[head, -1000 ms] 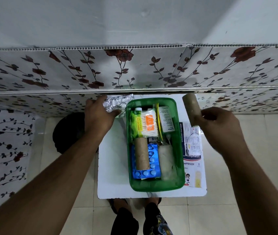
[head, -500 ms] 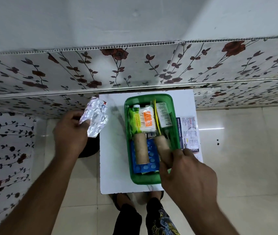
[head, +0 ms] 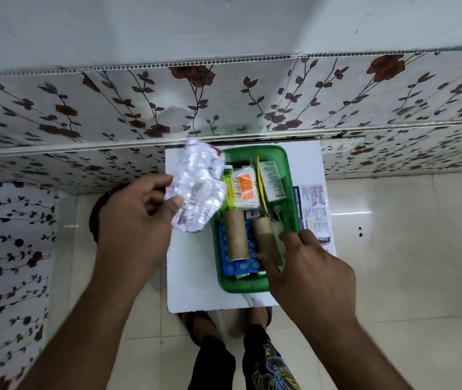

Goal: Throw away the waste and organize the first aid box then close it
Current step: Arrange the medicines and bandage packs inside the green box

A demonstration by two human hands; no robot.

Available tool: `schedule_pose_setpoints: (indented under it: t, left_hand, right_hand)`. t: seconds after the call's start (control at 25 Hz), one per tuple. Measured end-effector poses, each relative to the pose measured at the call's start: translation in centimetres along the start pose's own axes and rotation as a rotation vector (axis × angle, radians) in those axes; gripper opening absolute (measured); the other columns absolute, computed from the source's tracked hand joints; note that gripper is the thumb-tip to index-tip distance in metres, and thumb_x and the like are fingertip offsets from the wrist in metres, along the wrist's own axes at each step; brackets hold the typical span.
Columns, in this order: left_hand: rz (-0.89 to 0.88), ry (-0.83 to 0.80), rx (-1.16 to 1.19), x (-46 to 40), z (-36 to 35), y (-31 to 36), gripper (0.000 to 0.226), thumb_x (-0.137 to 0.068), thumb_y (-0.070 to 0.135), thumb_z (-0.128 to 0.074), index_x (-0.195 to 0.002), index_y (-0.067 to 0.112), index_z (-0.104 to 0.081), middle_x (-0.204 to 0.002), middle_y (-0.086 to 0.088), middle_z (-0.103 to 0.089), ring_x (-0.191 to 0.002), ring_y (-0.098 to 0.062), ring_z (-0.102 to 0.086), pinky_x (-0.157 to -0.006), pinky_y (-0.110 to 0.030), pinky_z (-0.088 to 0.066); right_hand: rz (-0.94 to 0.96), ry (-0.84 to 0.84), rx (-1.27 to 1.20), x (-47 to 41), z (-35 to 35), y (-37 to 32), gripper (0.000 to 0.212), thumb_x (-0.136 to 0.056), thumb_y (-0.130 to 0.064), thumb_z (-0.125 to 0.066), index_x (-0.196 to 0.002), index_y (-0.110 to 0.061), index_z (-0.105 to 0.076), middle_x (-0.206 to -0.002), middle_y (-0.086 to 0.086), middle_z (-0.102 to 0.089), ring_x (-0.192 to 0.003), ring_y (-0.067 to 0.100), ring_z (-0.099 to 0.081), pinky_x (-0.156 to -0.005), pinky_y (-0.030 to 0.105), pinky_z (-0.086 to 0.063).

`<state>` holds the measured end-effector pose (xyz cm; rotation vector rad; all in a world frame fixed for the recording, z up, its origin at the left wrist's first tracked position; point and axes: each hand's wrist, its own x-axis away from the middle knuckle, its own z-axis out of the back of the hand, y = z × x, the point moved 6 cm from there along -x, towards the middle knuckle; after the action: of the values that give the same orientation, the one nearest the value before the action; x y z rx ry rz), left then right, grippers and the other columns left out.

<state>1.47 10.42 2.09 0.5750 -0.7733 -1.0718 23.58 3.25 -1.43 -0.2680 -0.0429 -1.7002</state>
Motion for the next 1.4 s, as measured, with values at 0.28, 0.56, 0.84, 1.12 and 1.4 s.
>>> schedule_pose_setpoints:
  t: [0.28, 0.56, 0.84, 1.12, 1.4]
  left_hand:
    - [-0.503, -0.196, -0.568, -4.7, -9.1, 5.4, 0.035, -0.088, 0.017, -0.064, -0.123, 0.023, -0.066, -0.111, -0.008, -0.065, -0.102, -0.027, -0.057, -0.082, -0.034, -0.041]
    - [-0.692, -0.151, -0.879, -3.4, -9.9, 3.4, 0.040, -0.078, 0.043, -0.070, -0.112, 0.021, -0.069, -0.111, -0.002, -0.063, -0.105, -0.029, -0.048, -0.084, -0.043, -0.031]
    - [-0.628, -0.050, -0.596, -2.6, -7.5, 3.5, 0.033, -0.086, 0.035, -0.059, -0.114, 0.021, -0.069, -0.108, -0.005, -0.065, -0.103, -0.033, -0.053, -0.087, -0.047, -0.041]
    - [-0.592, -0.026, -0.436, -1.3, -5.7, 1.6, 0.026, -0.084, 0.018, -0.057, -0.105, 0.014, -0.072, -0.099, -0.007, -0.064, -0.095, -0.031, -0.056, -0.087, -0.040, -0.041]
    - [-0.370, -0.164, -0.056, -1.0, -6.1, 3.4, 0.016, -0.089, 0.015, -0.063, -0.101, 0.021, -0.072, -0.089, 0.000, -0.069, -0.073, -0.011, -0.061, -0.064, -0.022, -0.048]
  right_hand:
    - [-0.276, 0.109, -0.352, -2.5, 1.0, 5.1, 0.014, -0.087, -0.038, -0.056, -0.092, -0.029, -0.066, -0.085, -0.009, -0.067, -0.071, 0.019, -0.062, -0.057, 0.026, -0.039]
    - [-0.454, -0.009, -0.477, -4.5, -1.9, 10.5, 0.014, -0.088, -0.038, -0.058, -0.096, -0.029, -0.066, -0.087, -0.011, -0.069, -0.074, 0.018, -0.062, -0.062, 0.028, -0.041]
    - [-0.536, -0.090, -0.460, -7.0, -6.3, 12.2, 0.064, -0.069, -0.061, -0.074, -0.118, -0.025, -0.055, -0.115, 0.002, -0.062, -0.099, 0.024, -0.063, -0.078, 0.036, -0.050]
    - [-0.627, -0.099, -0.575, -8.0, -7.9, 13.1, 0.052, -0.069, -0.049, -0.079, -0.113, -0.026, -0.061, -0.101, -0.004, -0.072, -0.089, 0.021, -0.068, -0.070, 0.032, -0.049]
    - [-0.583, 0.092, -1.101, -7.3, -2.0, 13.2, 0.014, -0.077, -0.020, -0.080, -0.077, -0.017, -0.067, -0.078, 0.004, -0.075, -0.073, 0.023, -0.072, -0.072, 0.045, -0.060]
